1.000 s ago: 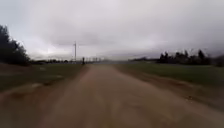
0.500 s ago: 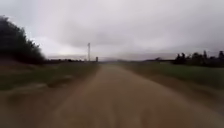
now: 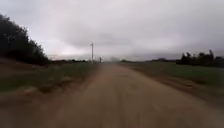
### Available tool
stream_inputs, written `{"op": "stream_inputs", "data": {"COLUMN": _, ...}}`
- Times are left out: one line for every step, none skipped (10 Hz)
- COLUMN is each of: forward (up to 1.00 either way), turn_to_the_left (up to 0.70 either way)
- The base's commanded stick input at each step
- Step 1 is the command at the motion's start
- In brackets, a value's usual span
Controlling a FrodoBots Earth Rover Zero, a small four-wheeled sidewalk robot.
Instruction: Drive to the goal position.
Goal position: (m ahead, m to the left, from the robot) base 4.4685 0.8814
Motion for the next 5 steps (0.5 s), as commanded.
{"op": "stream_inputs", "data": {"forward": 0.85, "turn_to_the_left": 0.0}}
{"op": "stream_inputs", "data": {"forward": 0.85, "turn_to_the_left": -0.33}}
{"op": "stream_inputs", "data": {"forward": 0.85, "turn_to_the_left": -0.33}}
{"op": "stream_inputs", "data": {"forward": 0.85, "turn_to_the_left": 0.0}}
{"op": "stream_inputs", "data": {"forward": 0.85, "turn_to_the_left": 0.0}}
